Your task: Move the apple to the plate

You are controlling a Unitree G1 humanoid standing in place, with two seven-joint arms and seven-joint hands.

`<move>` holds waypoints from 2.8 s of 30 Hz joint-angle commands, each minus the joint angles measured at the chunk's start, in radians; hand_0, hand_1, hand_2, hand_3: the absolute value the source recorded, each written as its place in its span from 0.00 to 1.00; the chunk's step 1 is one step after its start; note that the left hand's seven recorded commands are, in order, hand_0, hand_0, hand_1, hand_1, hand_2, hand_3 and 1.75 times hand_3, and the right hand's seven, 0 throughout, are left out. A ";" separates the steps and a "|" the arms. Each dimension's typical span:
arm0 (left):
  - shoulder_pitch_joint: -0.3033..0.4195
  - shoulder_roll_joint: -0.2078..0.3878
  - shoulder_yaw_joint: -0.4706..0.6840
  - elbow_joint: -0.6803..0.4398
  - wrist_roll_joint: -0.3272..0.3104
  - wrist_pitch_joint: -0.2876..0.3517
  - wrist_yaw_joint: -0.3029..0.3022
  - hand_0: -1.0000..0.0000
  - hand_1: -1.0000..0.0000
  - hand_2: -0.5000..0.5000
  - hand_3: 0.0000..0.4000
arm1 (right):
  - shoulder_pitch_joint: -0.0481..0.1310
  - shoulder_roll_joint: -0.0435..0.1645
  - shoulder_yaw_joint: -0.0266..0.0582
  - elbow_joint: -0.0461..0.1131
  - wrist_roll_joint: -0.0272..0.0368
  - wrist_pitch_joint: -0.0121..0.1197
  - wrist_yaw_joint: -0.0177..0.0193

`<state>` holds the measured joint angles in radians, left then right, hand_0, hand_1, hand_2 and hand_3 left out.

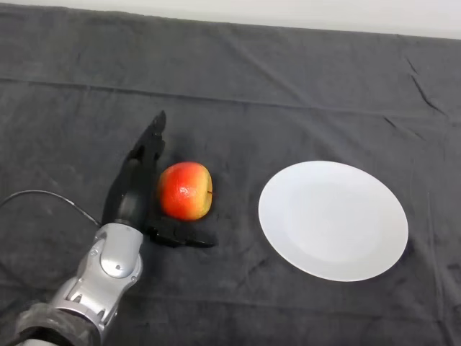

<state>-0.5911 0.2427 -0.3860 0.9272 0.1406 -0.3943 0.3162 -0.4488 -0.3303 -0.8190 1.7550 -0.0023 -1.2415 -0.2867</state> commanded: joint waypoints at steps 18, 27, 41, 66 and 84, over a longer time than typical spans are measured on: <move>-0.141 -0.002 -0.079 -0.013 0.016 0.032 0.034 0.00 0.00 0.50 1.00 | 0.131 0.091 -0.0043 0.054 0.0251 0.038 -0.0003; -0.131 -0.031 -0.129 -0.143 0.039 0.068 0.088 0.00 0.00 0.50 1.00 | 0.131 0.091 -0.0042 0.053 0.0252 0.039 -0.0002; -0.174 -0.087 -0.283 -0.217 -0.004 0.092 0.137 0.00 0.00 0.50 1.00 | 0.131 0.091 -0.0040 0.053 0.0254 0.039 -0.0002; -0.266 -0.141 -0.709 -0.196 -0.253 0.048 0.205 0.00 0.00 0.50 1.00 | 0.131 0.090 -0.0060 0.056 0.0234 0.036 -0.0005; -0.300 -0.141 -0.872 -0.142 -0.339 0.057 0.144 0.08 0.56 0.26 0.92 | 0.130 0.089 -0.0089 0.059 0.0200 0.035 -0.0010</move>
<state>-0.8118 0.1150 -1.2228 0.7674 -0.1916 -0.3336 0.4701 -0.4526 -0.3340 -0.8193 1.7562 -0.0026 -1.2416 -0.2866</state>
